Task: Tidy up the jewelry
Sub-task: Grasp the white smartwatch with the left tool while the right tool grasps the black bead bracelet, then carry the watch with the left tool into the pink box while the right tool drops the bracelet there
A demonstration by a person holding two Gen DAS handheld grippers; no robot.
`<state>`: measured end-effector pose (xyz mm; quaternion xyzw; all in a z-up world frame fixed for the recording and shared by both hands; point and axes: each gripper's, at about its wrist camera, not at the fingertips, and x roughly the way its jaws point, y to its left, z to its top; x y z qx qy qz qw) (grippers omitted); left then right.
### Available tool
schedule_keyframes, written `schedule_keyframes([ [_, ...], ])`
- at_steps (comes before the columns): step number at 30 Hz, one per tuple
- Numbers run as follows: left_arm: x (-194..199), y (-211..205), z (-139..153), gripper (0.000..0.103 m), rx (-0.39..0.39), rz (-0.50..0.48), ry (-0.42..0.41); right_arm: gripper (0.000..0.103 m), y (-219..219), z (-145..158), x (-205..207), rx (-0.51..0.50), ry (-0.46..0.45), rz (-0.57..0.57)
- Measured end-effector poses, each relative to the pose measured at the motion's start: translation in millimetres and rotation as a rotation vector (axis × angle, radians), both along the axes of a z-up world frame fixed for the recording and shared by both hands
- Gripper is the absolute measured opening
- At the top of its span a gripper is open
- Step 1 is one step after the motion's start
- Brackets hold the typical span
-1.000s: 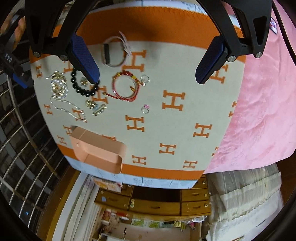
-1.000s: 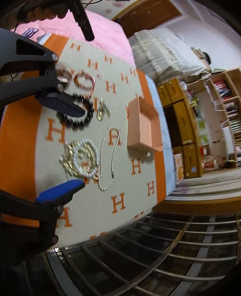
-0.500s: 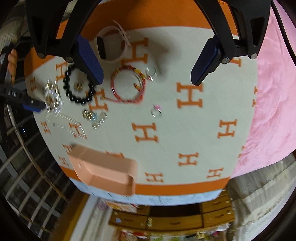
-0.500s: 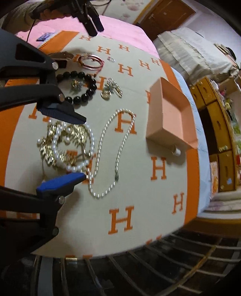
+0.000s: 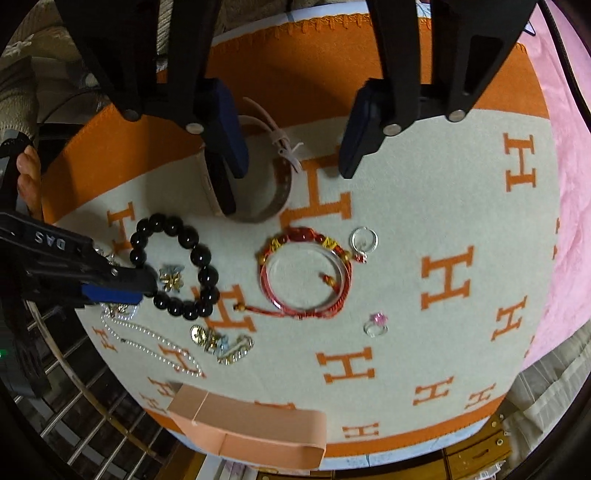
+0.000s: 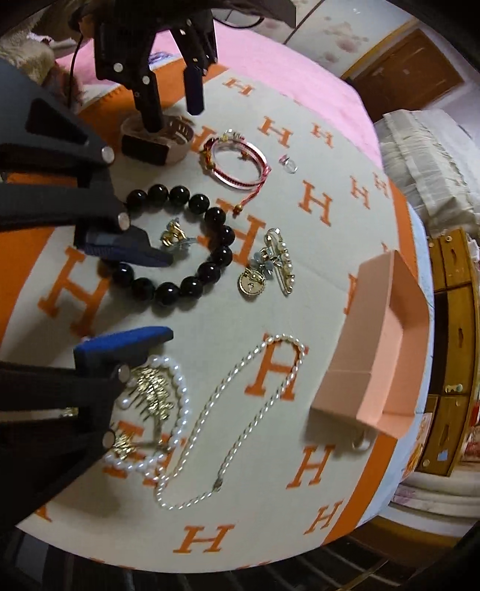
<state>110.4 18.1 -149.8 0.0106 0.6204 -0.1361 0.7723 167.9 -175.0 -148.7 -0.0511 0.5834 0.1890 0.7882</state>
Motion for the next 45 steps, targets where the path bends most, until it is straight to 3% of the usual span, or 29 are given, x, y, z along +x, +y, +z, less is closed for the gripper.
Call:
schedule_keyframes([
  [3, 1, -5, -4, 0.045, 0.022, -0.003, 0.005, 0.032, 10, -2, 5, -0.033, -0.009, 0.025],
  [8, 4, -15, -7, 0.036, 0.078, -0.014, 0.003, 0.018, 21, -3, 9, -0.112, -0.029, 0.066],
  [10, 2, -23, -6, 0.015, 0.13, -0.028, -0.011, 0.015, 22, -2, 10, -0.125, -0.027, 0.076],
  [11, 2, -25, -6, 0.012, 0.128, -0.035, -0.006, 0.015, 23, -2, 10, -0.13, -0.026, 0.082],
  [15, 5, -24, -5, 0.009, 0.109, -0.007, 0.016, 0.015, 23, 9, 9, -0.105, -0.051, 0.069],
  [18, 8, -18, 1, 0.009, 0.074, 0.022, 0.011, 0.015, 18, 35, 6, -0.052, -0.102, 0.059],
  [24, 20, -15, 50, 0.009, 0.054, 0.034, -0.099, 0.015, 14, 92, 12, 0.004, -0.225, 0.046],
  [29, 47, -11, 96, 0.009, 0.048, 0.03, -0.208, 0.015, 11, 131, 39, 0.04, -0.324, -0.028],
  [33, 99, -22, 121, 0.009, 0.052, 0.067, -0.297, 0.015, 4, 148, 73, 0.097, -0.38, -0.124],
  [39, 176, -43, 123, 0.009, 0.027, 0.118, -0.362, 0.015, -4, 135, 126, 0.163, -0.36, -0.242],
  [45, 230, -66, 80, 0.01, 0.055, 0.107, -0.375, 0.016, -15, 82, 153, 0.124, -0.251, -0.302],
])
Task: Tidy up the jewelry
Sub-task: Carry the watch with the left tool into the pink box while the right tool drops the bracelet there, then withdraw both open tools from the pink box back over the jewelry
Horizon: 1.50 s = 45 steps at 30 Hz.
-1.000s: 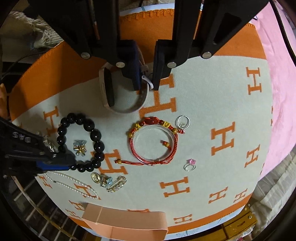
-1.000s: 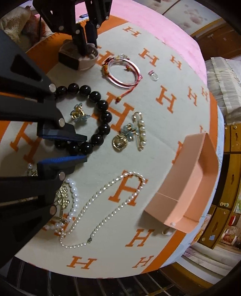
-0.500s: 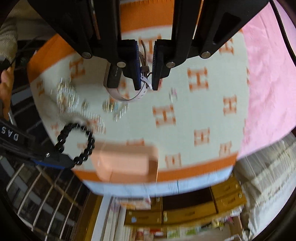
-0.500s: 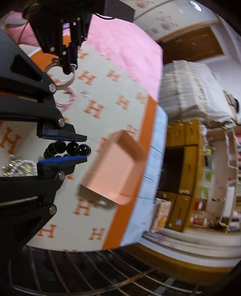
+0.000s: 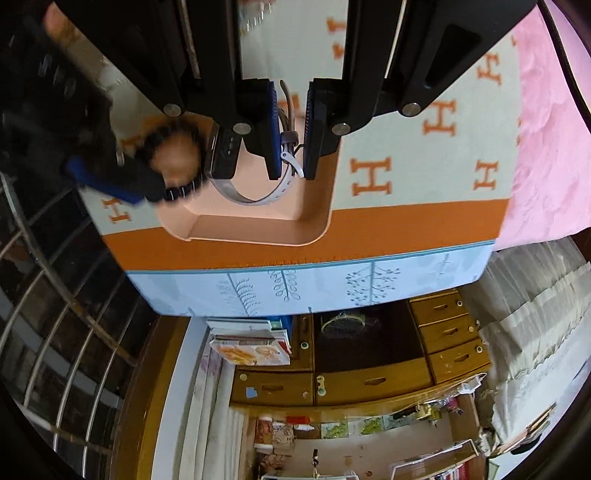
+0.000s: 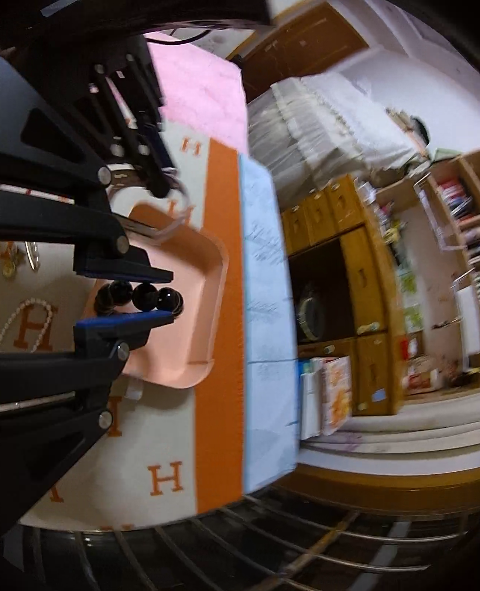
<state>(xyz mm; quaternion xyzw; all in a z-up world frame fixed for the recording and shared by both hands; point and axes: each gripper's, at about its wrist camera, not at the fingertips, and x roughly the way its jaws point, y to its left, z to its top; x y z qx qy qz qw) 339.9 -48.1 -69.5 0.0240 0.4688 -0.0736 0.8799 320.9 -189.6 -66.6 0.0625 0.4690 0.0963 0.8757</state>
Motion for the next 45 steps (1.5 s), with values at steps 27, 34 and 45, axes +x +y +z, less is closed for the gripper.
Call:
schedule_keyframes([
  [27, -78, 60, 17, 0.072, -0.028, 0.064, 0.033, 0.016, -27, 18, -92, 0.004, -0.034, 0.053],
  [34, -131, 73, 30, 0.078, -0.025, 0.042, 0.018, 0.043, -34, 34, -143, 0.023, -0.095, 0.079],
  [45, -189, 77, 27, 0.078, -0.038, -0.015, 0.044, 0.043, -36, 34, -195, 0.005, -0.105, 0.125],
])
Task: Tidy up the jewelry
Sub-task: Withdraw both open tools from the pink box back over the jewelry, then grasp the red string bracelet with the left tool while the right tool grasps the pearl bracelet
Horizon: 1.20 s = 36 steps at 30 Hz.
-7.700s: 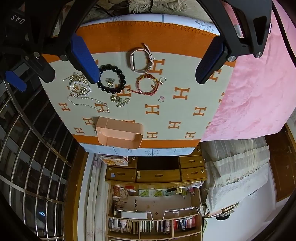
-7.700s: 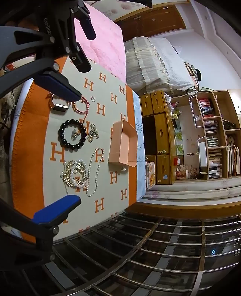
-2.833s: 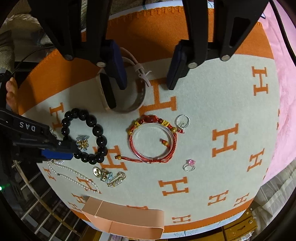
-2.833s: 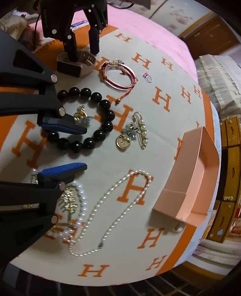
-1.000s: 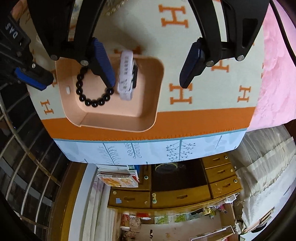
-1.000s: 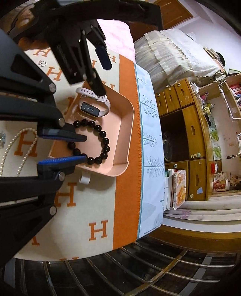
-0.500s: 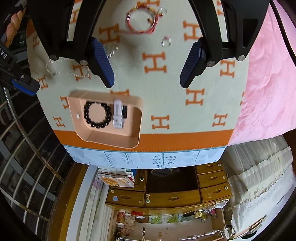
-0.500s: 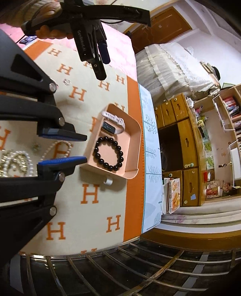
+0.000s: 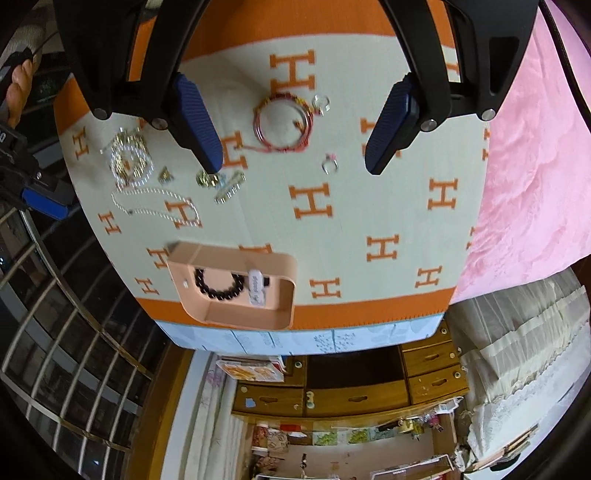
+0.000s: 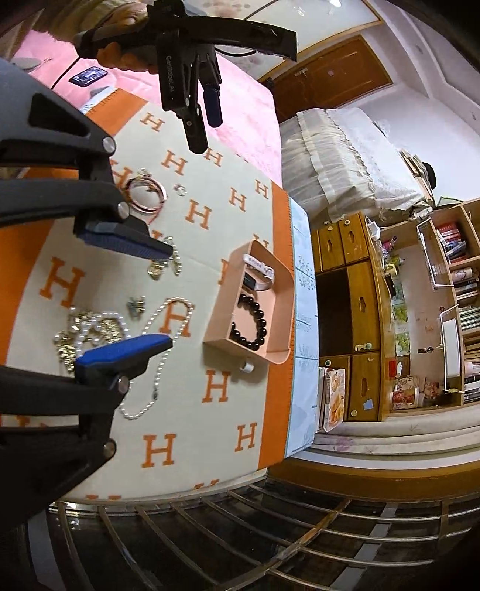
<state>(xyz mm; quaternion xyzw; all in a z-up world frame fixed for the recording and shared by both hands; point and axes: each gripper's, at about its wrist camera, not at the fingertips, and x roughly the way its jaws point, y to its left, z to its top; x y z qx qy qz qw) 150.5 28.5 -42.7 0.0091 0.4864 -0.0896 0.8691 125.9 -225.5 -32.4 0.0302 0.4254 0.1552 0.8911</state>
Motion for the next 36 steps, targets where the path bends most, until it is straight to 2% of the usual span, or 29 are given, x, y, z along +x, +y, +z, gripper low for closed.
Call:
schedule_keyframes([
  [5, -17, -6, -11, 0.078, 0.032, -0.041, 0.021, 0.043, -8, -13, -11, -0.02, 0.038, -0.005],
  [9, -25, -16, -31, 0.078, 0.062, -0.09, 0.057, 0.043, -21, -33, -9, -0.056, 0.093, -0.037],
  [15, -25, -34, -74, 0.077, 0.124, -0.155, 0.14, 0.043, -58, -59, 11, -0.008, 0.206, -0.134],
  [18, -19, -41, -87, 0.072, 0.152, -0.17, 0.16, 0.043, -74, -73, 26, 0.028, 0.284, -0.179],
  [21, -10, -46, -96, 0.067, 0.167, -0.176, 0.179, 0.042, -79, -88, 36, 0.018, 0.347, -0.203],
  [25, -1, -49, -105, 0.066, 0.171, -0.18, 0.205, 0.027, -76, -103, 44, 0.027, 0.412, -0.194],
  [31, 2, -53, -108, 0.066, 0.187, -0.192, 0.211, 0.024, -75, -116, 54, 0.046, 0.464, -0.197],
  [36, 4, -54, -107, 0.066, 0.19, -0.202, 0.211, 0.014, -70, -120, 58, 0.044, 0.482, -0.194],
])
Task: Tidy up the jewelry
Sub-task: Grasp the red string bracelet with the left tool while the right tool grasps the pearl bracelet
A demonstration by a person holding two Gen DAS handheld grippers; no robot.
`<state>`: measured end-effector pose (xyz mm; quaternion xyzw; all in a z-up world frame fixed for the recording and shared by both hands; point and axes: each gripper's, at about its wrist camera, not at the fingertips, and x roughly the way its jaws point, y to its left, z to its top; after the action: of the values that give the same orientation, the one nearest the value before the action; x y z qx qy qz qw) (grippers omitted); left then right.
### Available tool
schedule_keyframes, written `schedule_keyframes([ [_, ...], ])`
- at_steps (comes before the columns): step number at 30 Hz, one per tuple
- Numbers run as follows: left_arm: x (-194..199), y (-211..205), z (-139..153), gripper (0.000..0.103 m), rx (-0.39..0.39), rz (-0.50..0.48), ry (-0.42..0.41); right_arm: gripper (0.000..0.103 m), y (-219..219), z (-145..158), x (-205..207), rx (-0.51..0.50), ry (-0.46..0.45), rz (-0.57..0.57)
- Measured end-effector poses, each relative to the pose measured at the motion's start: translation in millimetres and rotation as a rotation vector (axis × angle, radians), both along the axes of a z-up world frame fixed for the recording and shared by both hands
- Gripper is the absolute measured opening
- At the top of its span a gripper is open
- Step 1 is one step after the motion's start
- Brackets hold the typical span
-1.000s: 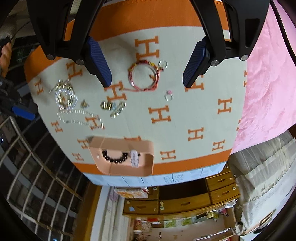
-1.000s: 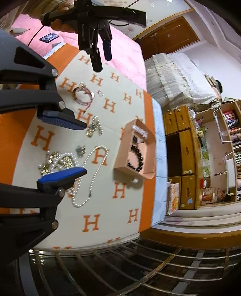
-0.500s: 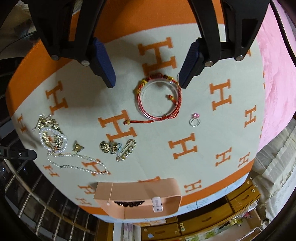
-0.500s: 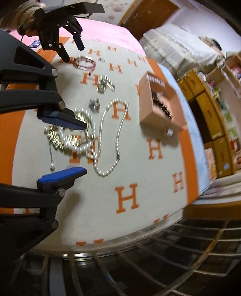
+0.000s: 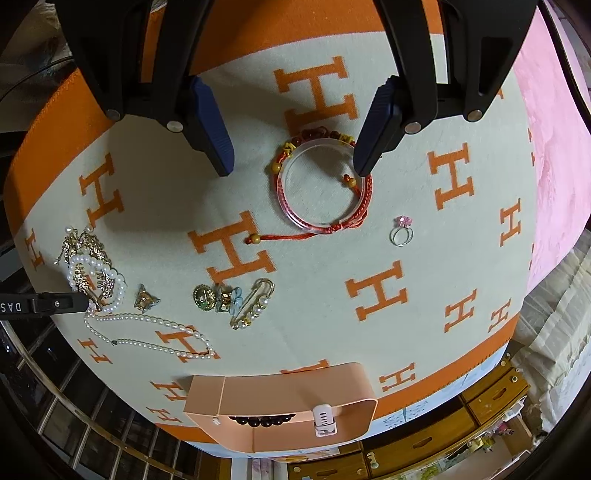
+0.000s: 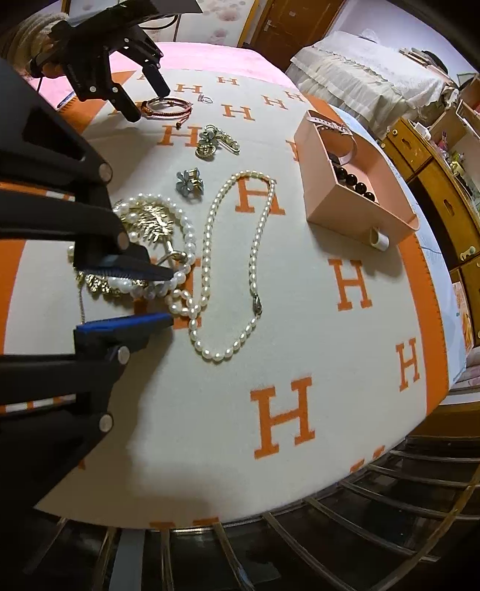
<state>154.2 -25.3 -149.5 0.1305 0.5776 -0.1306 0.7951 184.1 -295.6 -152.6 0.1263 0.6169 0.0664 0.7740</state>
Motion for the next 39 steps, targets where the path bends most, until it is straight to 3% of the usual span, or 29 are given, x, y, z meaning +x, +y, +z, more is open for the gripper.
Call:
schedule_keyframes([
  [1, 0, 0, 0, 0.065, 0.001, -0.002, 0.0, 0.008, 1, -1, 1, 0.014, 0.008, -0.001],
  [5, 0, -1, 1, 0.065, 0.0, -0.008, 0.001, 0.007, 1, 1, 0, 0.037, 0.006, -0.017],
  [13, 3, 8, 5, 0.064, -0.04, -0.024, 0.036, 0.007, 12, 56, -16, 0.129, -0.152, 0.009],
  [16, 7, 10, 10, 0.054, -0.042, -0.042, 0.047, 0.007, 20, 77, -20, 0.164, -0.211, 0.028],
  [20, 11, 6, 12, 0.051, -0.012, -0.076, 0.053, 0.007, 31, 103, -22, 0.196, -0.279, 0.06],
  [23, 10, -3, 9, 0.041, 0.017, -0.136, 0.076, 0.007, 39, 113, -21, 0.21, -0.3, 0.081],
  [26, 8, -10, 5, 0.038, 0.072, -0.201, 0.071, 0.007, 45, 115, -18, 0.209, -0.303, 0.095],
  [29, 9, -14, -1, 0.028, 0.093, -0.229, 0.084, 0.007, 50, 111, -18, 0.211, -0.293, 0.113],
  [32, 14, -12, -6, 0.014, 0.061, -0.227, 0.113, 0.007, 54, 107, -17, 0.216, -0.281, 0.12],
  [39, 40, 8, -4, 0.009, -0.022, -0.083, 0.15, 0.007, 56, 97, -10, 0.212, -0.256, 0.114],
])
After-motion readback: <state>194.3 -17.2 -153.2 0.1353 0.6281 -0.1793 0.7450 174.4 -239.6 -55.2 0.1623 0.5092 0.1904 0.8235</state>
